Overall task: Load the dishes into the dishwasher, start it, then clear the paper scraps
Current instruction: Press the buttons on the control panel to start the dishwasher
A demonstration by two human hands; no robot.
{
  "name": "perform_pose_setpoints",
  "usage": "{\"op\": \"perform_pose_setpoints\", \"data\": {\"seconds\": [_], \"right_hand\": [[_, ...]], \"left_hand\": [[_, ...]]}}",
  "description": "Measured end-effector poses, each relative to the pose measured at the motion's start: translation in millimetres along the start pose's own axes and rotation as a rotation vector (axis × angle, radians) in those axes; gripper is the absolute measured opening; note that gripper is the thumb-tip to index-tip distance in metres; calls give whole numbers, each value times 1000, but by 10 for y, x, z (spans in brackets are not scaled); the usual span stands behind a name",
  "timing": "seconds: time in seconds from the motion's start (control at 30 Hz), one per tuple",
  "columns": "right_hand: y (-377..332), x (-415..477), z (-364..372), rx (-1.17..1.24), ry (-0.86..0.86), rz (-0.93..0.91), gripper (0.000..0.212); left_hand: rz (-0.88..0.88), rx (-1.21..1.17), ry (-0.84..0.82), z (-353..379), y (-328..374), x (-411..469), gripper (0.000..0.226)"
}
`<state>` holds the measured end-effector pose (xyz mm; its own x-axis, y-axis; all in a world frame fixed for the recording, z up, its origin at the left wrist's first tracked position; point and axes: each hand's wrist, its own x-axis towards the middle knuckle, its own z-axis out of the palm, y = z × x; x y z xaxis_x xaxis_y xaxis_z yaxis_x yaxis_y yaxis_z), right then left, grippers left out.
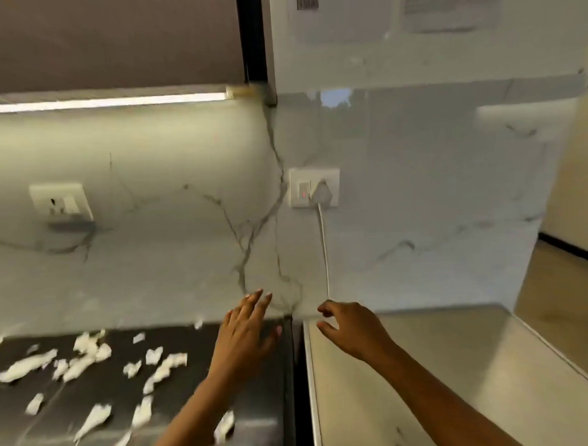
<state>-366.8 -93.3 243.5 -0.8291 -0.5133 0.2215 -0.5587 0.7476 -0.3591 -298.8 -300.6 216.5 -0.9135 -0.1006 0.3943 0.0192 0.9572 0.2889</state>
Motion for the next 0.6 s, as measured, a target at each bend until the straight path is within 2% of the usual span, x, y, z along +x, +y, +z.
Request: {"op": "perform_pose_setpoints", "data": {"seconds": [0.17, 0.3, 0.43, 0.57, 0.6], "right_hand": [[8, -1699, 660, 85, -184, 102, 38], [-134, -2749, 1027, 114, -207, 178, 38], [-270, -3327, 1335, 20, -218, 185, 42], [-307, -3583, 1488, 5, -168, 189, 76], [-292, -3601, 1510, -12, -161, 176, 79]], "left_hand": [[-88, -130, -140, 445, 228, -2012, 63], [-83, -84, -160, 536, 371, -3108, 50], [-80, 53, -212, 762, 382, -3618, 54], [-54, 136, -234, 813, 371, -3759, 60], [-46, 152, -222, 820, 371, -3776, 61]]}}
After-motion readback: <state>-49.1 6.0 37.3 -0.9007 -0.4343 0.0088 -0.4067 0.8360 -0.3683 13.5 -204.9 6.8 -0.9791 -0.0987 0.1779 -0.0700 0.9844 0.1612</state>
